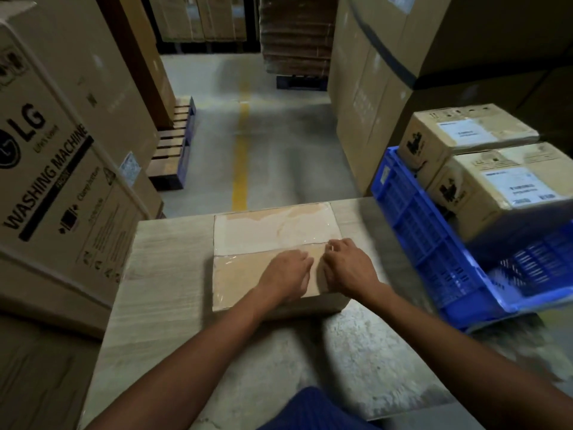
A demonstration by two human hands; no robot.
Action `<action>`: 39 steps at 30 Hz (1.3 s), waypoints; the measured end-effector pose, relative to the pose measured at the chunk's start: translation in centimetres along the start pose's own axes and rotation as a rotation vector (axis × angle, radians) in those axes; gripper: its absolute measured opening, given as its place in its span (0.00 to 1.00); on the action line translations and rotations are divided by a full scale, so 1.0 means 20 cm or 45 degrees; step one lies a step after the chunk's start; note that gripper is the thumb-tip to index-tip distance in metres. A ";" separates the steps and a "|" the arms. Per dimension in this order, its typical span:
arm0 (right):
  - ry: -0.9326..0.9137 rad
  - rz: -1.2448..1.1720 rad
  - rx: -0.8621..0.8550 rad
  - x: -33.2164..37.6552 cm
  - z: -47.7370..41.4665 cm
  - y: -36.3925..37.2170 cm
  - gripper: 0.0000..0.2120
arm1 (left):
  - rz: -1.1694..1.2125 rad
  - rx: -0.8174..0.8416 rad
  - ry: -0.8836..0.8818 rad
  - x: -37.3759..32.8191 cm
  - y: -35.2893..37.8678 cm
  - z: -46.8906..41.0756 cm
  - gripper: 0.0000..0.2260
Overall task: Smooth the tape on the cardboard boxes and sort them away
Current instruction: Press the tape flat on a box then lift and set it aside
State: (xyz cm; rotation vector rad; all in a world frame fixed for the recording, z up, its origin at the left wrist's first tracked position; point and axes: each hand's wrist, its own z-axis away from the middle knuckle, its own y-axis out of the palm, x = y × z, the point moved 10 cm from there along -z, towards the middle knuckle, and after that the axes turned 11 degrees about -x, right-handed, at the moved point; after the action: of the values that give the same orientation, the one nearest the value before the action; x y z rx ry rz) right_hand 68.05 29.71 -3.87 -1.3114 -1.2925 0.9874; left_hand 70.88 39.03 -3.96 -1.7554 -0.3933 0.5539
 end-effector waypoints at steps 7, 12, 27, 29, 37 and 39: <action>0.011 -0.026 -0.181 0.04 0.13 0.03 0.18 | 0.069 -0.107 0.045 -0.04 0.07 0.09 0.17; 0.125 0.012 -0.019 -0.02 -0.04 0.02 0.21 | 0.015 -0.065 -0.050 0.01 -0.01 -0.07 0.09; 0.042 0.011 0.303 0.04 -0.29 0.19 0.42 | -0.088 0.031 -0.610 0.47 0.10 -0.04 0.24; 0.031 0.044 0.331 0.05 -0.29 0.23 0.45 | -0.074 0.075 -0.633 0.49 0.12 -0.02 0.24; -0.150 0.065 0.401 0.32 -0.43 0.22 0.43 | -0.090 0.057 -0.761 0.70 0.01 0.09 0.28; -0.240 0.067 0.454 0.41 -0.38 0.32 0.40 | -0.072 0.090 -0.849 0.80 0.01 0.20 0.30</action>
State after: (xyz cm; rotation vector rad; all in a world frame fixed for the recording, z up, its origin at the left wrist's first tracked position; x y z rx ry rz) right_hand 77.45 37.54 -8.14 -0.9998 -1.1575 1.3362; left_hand 81.91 50.83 -7.55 -1.4508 -0.8695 1.0975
